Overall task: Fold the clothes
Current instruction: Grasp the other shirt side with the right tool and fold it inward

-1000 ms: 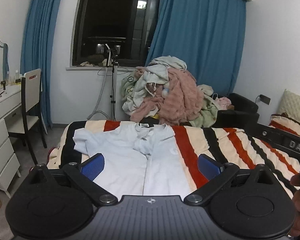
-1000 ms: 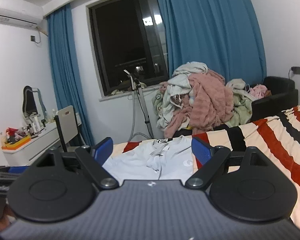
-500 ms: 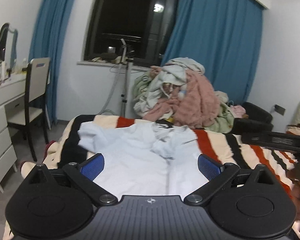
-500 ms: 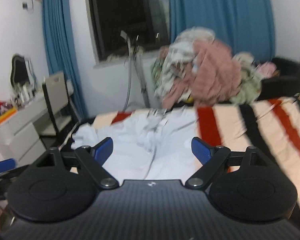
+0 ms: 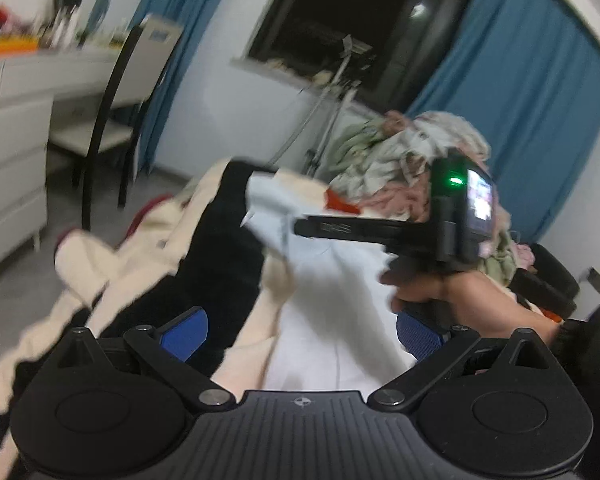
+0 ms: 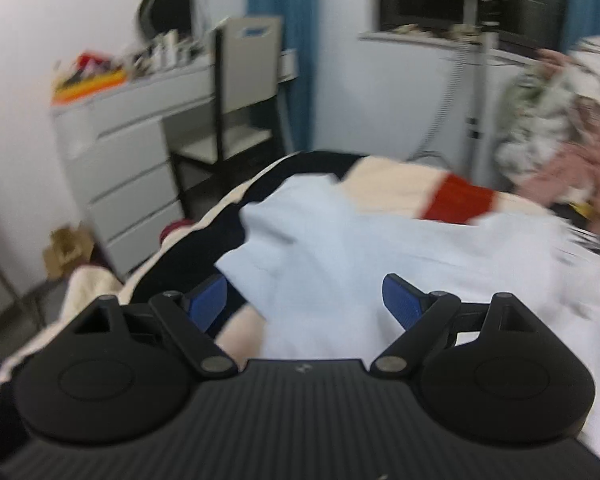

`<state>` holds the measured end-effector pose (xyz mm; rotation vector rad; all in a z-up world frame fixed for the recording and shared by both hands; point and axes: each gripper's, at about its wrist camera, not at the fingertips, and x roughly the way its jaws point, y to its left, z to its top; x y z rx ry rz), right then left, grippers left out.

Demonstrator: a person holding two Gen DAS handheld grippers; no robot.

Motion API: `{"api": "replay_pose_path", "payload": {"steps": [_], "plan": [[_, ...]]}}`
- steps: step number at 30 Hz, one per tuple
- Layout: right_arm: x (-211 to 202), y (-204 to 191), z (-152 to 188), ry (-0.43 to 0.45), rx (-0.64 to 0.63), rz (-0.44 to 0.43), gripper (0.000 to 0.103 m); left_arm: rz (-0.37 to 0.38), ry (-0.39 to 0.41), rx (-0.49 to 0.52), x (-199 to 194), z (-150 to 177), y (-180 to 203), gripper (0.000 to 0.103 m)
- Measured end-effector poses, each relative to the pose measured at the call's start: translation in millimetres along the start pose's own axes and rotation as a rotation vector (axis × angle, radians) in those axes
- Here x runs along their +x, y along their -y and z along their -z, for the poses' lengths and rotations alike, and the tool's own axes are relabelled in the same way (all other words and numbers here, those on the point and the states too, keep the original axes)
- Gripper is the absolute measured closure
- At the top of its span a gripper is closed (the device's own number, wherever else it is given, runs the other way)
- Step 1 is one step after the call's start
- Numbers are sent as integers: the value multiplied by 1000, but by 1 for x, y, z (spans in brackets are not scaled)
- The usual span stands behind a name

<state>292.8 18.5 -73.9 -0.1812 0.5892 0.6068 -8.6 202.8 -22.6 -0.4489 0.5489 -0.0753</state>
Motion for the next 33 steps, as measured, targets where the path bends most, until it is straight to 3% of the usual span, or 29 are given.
{"api": "replay_pose_path", "payload": {"steps": [3,6,8,9,10,11,14,19,22,25,30,33], "plan": [[48,-17,2,-54,-103,41,17,51,-4,-96,11,-4,-20,2],[60,-26,1,41,-176,97,19,44,-4,-132,17,-2,-30,2],[67,-21,-2,75,-126,160,40,40,-4,-155,21,-1,-37,2],[67,-16,-3,78,-95,193,58,38,-4,-167,23,0,-40,2],[66,-10,-4,82,-64,226,88,36,-3,-178,25,0,-44,2],[65,-4,-5,86,-33,259,96,34,-3,-190,27,1,-47,2],[55,14,-6,110,50,340,95,39,7,-167,29,3,-45,2],[-18,53,-11,292,100,398,95,55,1,-68,25,11,-23,2],[-76,91,1,394,225,464,95,74,-3,-36,18,17,-10,2],[-115,146,26,440,394,536,95,84,-9,3,11,24,7,2],[-134,220,87,374,593,626,95,88,-34,71,15,40,35,2],[-118,246,114,302,654,610,92,85,-49,128,28,48,47,2]]}}
